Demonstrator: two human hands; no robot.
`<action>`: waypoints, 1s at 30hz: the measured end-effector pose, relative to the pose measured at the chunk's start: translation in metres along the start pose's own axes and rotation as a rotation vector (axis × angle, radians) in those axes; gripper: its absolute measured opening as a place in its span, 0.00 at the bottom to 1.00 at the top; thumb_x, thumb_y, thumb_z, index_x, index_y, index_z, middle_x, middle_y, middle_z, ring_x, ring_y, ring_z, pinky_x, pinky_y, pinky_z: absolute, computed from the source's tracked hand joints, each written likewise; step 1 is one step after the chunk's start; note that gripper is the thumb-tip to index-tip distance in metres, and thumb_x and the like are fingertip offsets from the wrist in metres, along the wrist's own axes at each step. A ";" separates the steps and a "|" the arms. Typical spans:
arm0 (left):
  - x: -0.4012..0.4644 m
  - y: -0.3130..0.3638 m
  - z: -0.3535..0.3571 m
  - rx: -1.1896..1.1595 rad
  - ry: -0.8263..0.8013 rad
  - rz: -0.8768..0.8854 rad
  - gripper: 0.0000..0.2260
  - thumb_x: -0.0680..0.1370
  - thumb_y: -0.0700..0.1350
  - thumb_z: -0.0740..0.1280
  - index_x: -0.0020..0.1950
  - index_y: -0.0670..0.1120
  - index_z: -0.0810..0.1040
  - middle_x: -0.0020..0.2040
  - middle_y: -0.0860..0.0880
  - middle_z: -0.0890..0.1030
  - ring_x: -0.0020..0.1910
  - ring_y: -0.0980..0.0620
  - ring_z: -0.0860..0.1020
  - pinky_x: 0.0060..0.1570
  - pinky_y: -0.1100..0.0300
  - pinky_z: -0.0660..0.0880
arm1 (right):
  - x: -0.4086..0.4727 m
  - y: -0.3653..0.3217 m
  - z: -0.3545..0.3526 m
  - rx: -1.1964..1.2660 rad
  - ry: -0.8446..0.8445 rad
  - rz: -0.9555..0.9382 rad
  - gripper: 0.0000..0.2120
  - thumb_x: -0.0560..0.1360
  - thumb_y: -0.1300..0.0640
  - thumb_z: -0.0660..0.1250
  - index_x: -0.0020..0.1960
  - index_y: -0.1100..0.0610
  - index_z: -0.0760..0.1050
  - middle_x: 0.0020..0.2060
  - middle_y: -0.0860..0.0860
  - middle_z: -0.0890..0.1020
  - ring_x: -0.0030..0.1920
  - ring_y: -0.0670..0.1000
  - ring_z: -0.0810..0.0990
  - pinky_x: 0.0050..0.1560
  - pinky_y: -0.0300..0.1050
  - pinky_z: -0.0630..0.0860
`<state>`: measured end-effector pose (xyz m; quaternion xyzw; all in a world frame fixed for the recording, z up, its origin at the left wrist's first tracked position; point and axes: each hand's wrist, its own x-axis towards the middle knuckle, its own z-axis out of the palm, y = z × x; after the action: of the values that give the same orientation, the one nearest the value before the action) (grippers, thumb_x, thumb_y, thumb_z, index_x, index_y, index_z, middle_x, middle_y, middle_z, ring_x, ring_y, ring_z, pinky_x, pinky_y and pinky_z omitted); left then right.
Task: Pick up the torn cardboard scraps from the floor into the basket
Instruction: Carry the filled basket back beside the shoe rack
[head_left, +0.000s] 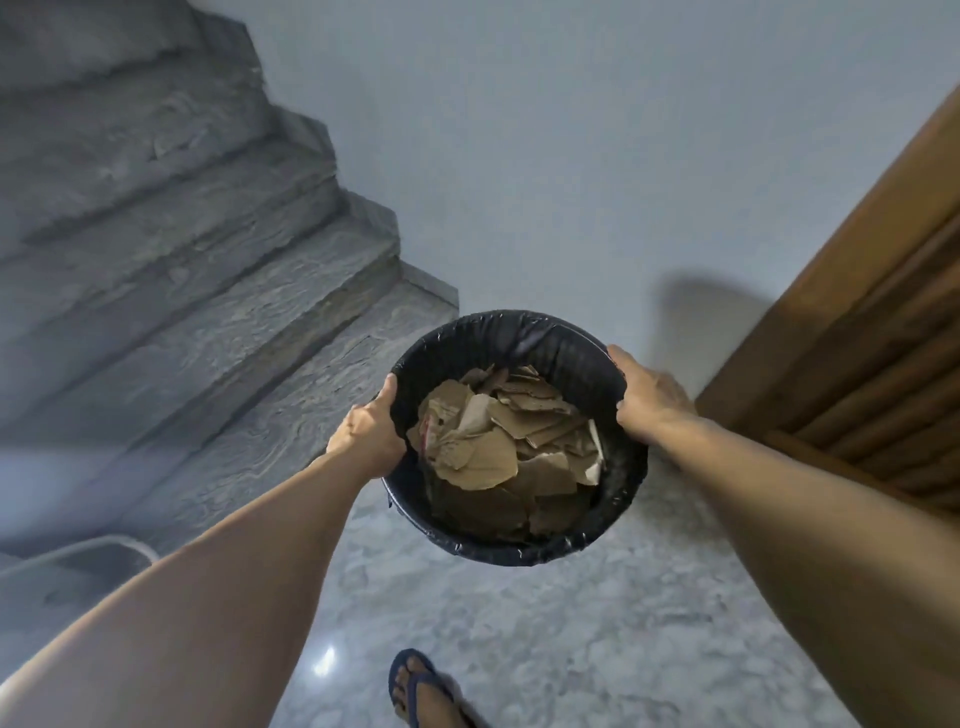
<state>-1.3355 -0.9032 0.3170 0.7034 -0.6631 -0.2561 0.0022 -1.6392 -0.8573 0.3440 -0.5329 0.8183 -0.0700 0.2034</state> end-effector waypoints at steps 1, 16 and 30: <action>-0.003 0.006 -0.001 0.015 -0.001 0.006 0.39 0.74 0.37 0.61 0.78 0.62 0.47 0.66 0.40 0.73 0.59 0.41 0.76 0.45 0.54 0.75 | -0.005 0.003 -0.007 0.010 0.003 -0.004 0.32 0.76 0.60 0.61 0.76 0.43 0.56 0.58 0.63 0.78 0.56 0.64 0.77 0.56 0.51 0.75; -0.044 0.107 -0.035 0.050 -0.002 0.282 0.37 0.73 0.37 0.62 0.78 0.58 0.52 0.67 0.42 0.73 0.61 0.43 0.75 0.53 0.52 0.77 | -0.091 0.071 -0.084 0.118 0.199 0.185 0.31 0.78 0.68 0.59 0.75 0.46 0.59 0.54 0.59 0.78 0.50 0.60 0.78 0.42 0.47 0.77; -0.053 0.171 -0.024 0.098 -0.141 0.626 0.36 0.72 0.36 0.61 0.77 0.59 0.56 0.61 0.41 0.76 0.57 0.41 0.75 0.53 0.48 0.78 | -0.175 0.126 -0.088 0.136 0.315 0.519 0.35 0.77 0.59 0.65 0.78 0.44 0.54 0.68 0.57 0.74 0.66 0.62 0.73 0.64 0.52 0.72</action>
<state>-1.4858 -0.8820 0.4153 0.4449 -0.8574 -0.2588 0.0011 -1.7197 -0.6557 0.4272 -0.2740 0.9419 -0.1522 0.1204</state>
